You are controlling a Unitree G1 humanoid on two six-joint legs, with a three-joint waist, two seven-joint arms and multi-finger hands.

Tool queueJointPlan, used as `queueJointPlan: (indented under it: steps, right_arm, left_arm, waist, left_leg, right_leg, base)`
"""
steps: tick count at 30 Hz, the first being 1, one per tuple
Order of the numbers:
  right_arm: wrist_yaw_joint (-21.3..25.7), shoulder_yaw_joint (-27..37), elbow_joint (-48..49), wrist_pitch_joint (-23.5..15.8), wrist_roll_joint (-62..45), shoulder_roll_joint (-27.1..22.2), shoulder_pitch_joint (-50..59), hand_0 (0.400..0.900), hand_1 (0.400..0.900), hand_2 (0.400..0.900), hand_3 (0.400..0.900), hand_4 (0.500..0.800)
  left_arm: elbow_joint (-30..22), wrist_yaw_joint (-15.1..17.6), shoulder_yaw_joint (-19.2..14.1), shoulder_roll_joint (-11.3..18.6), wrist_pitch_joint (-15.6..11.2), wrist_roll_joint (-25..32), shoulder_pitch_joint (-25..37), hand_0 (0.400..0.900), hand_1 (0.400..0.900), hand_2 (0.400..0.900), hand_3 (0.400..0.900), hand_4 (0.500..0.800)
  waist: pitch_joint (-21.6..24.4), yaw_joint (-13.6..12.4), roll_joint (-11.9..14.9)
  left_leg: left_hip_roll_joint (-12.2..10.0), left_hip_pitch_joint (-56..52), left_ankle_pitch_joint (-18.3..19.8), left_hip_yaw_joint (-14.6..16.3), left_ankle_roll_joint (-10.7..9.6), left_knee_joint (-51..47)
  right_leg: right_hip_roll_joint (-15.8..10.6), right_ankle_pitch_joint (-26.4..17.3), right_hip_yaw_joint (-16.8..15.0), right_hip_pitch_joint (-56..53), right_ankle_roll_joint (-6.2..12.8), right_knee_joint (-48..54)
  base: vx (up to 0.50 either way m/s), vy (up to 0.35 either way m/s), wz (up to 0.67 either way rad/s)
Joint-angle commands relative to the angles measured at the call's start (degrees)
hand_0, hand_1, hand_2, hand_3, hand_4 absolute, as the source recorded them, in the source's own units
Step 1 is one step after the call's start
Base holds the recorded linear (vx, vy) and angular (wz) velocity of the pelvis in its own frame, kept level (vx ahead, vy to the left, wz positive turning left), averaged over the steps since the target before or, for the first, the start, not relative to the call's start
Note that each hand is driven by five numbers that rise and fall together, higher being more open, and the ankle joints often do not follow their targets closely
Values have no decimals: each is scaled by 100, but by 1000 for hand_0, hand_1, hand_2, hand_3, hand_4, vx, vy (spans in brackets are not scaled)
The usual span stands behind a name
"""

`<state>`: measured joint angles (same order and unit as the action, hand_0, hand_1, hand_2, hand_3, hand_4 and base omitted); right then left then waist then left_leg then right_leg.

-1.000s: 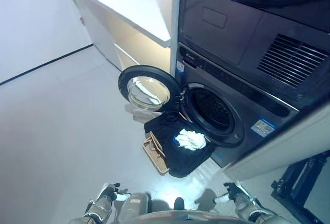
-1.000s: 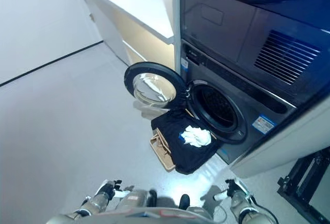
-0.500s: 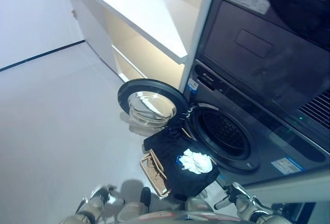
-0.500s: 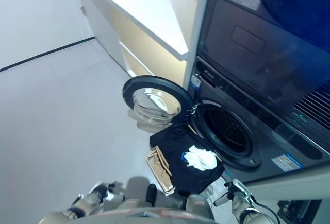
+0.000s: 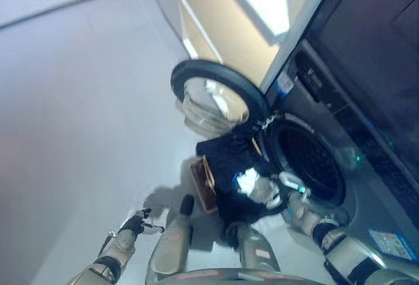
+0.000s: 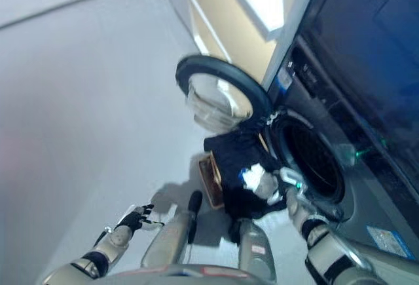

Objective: Put the clothes in the basket into the washing machine.

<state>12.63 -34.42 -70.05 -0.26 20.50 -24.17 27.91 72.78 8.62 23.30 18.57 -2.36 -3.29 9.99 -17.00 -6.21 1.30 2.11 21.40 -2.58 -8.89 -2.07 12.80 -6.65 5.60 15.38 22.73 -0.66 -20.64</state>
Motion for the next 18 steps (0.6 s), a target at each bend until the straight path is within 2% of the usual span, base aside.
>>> queueJointPlan:
  steps: [1,6,13,14,18]
  right_arm:
    - [316,-272,216,-94,54,-371,161,900,900,900,900,800]
    - [414,-489,185,-58,266,-658,680,900,900,900,900,800]
    - [599,-464,-41,47,311,-964,1106,900,900,900,900,800]
    - [631,-484,-76,59,340,-1008,1154,900,900,900,900,800]
    - [720,-582,-428,136,428,-1181,1437,900,900,900,900,800]
  left_arm:
    - [48,342,-113,325,-25,119,-48,900,900,900,900,800]
    - [122,503,-123,329,-40,340,229,900,900,900,900,800]
    - [85,743,-119,242,-66,597,438,900,900,900,900,800]
    - [84,769,-124,237,-62,616,464,900,900,900,900,800]
    - [56,861,-95,188,-98,758,656,900,900,900,900,800]
  waist:
    - [76,9,-207]
    - [-97,-60,-395]
    - [-236,-120,-648]
    - [-246,-110,-631]
    - [-336,-126,-775]
  left_leg:
    - [161,204,-190,-66,154,-229]
    - [189,628,-236,23,117,-63]
    - [263,1179,-235,100,65,244]
    - [292,1198,-55,118,41,349]
    - [344,1790,4,250,0,810]
  right_leg:
    - [-254,-532,-130,127,330,-107]
    - [-267,-458,-238,595,272,-412]
    - [-343,-266,-322,1128,177,-919]
    - [-373,-64,-378,1154,214,-1072]
    - [-433,87,-456,1643,133,-1547]
  base:
    - [-46,-32,-6]
    - [-57,-16,-8]
    - [-20,-19,6]
    - [35,-54,15]
    - [-37,-10,8]
